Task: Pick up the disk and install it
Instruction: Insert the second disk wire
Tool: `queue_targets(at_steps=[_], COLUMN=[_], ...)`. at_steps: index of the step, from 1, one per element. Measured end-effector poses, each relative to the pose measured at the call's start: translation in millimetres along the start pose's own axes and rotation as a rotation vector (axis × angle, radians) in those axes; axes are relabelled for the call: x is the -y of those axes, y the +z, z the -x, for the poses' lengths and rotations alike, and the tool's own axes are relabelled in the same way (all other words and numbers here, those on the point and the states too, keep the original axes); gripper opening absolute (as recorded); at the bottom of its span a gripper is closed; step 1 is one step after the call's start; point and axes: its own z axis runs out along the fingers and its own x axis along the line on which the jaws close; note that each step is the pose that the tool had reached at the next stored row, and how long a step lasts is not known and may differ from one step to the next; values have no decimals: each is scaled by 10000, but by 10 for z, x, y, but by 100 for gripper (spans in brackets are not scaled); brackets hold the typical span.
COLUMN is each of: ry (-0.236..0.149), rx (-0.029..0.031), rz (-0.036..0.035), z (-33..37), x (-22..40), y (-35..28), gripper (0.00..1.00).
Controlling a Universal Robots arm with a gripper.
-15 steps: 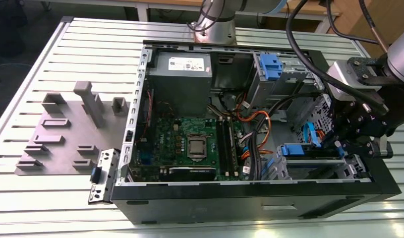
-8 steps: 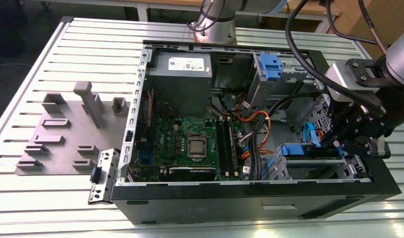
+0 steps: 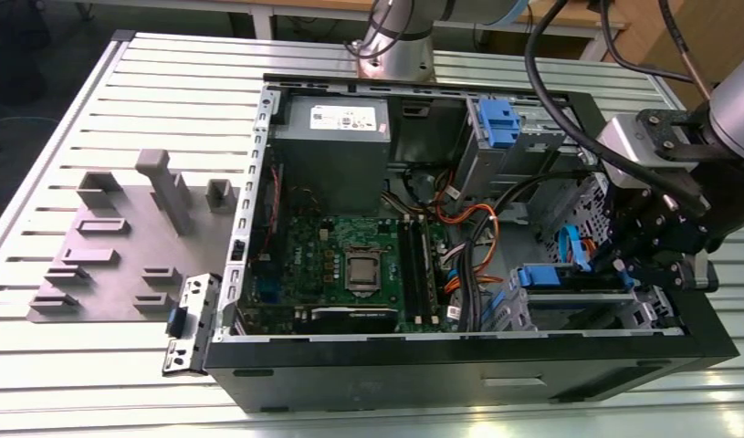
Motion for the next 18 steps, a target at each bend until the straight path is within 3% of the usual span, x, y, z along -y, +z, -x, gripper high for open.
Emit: queue_targets(at_steps=[7, 18], ry=[73, 141], rx=[-3, 7], rz=[-5, -10], z=[-19, -37], x=[1, 1], y=[-38, -5], gripper=[17, 17])
